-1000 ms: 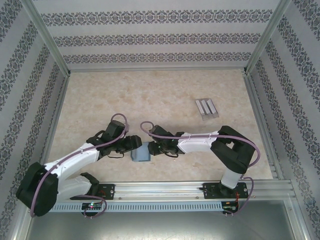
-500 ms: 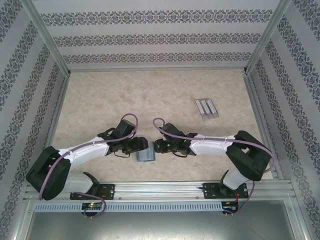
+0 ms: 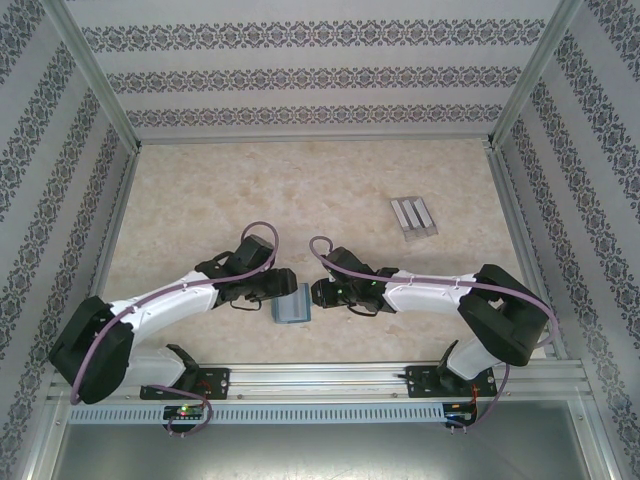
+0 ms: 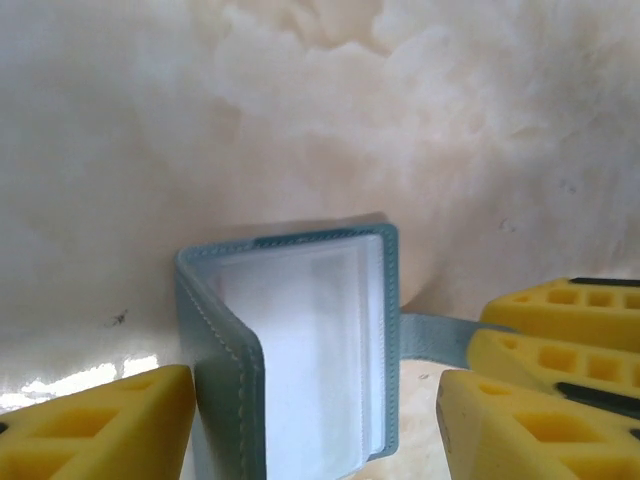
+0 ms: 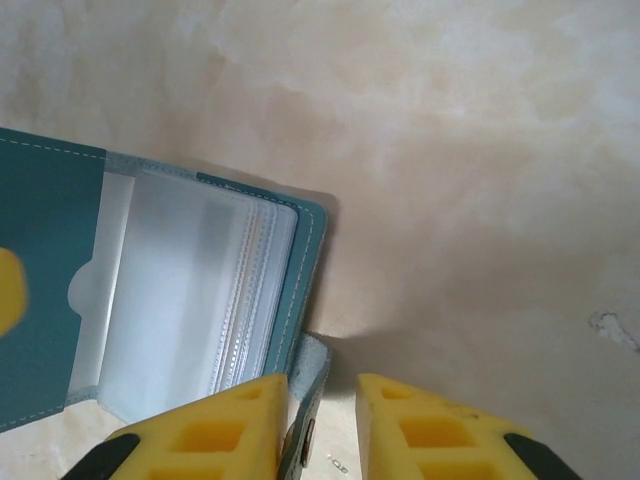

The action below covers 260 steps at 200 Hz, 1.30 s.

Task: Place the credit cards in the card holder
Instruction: Close the card holder at the center of the table.

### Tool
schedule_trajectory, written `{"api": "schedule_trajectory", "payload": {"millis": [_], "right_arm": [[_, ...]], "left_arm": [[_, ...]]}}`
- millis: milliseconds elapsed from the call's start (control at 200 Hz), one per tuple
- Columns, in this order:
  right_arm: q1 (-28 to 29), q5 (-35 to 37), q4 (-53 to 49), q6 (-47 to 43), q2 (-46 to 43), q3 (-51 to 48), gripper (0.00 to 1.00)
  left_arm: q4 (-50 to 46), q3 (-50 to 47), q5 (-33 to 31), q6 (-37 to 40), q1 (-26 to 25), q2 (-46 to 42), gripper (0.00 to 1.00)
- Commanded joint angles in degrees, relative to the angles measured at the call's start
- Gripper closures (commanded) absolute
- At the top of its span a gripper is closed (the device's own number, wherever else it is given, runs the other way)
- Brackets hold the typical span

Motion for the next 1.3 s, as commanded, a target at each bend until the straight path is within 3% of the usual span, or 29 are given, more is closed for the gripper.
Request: {"api": "schedule_trajectory", "payload": {"millis": [0, 235, 440, 520, 625, 749, 924, 1139, 1184, 1249, 1294], "right_arm": [[0.1, 1.0, -0.2, -0.2, -0.9, -0.5, 0.74], [0.3, 1.8, 0.4, -0.2, -2.0, -0.9, 0.72], [0.6, 2.8, 0.1, -0.3, -3.1, -1.3, 0.72], [0.5, 2.7, 0.3, 0.0, -3.3, -1.6, 0.79], [0.6, 2.2, 0.8, -0.1, -3.4, -1.8, 0.89], [0.6, 2.1, 0.9, 0.1, -3.4, -2.1, 0.92], [1.0, 3.3, 1.4, 0.8, -5.2, -3.5, 0.82], [1.4, 3.8, 2.7, 2.3, -7.4, -5.7, 0.82], [1.4, 3.7, 3.2, 2.8, -7.6, -6.0, 0.85], [1.5, 2.6, 4.8, 3.1, -7.5, -6.7, 1.0], [1.6, 2.1, 5.8, 3.1, -7.3, -7.0, 1.0]], "left_arm": [[-2.6, 0.5, -2.9, 1.9, -1.1, -1.8, 0.36], [-1.6, 1.4, -2.5, 1.5, -2.2, 0.8, 0.44], [-1.6, 2.7, -2.5, 2.1, -2.3, 2.7, 0.62], [-1.7, 3.3, -1.9, 2.1, -2.3, 3.7, 0.66], [-0.8, 3.6, -1.4, 2.2, -2.3, 5.1, 0.67], [-0.9, 4.5, -0.7, 2.5, -2.3, 7.2, 0.68], [0.1, 4.2, -0.6, 1.1, -2.3, 8.7, 0.68], [1.0, 3.4, -1.5, -1.2, -2.3, 9.3, 0.68], [0.9, 3.7, -1.2, -1.2, -2.3, 9.7, 0.68], [1.2, 4.0, -0.7, -1.3, -2.3, 10.4, 0.68], [1.7, 4.0, -0.3, -1.4, -2.3, 11.0, 0.68]]}}
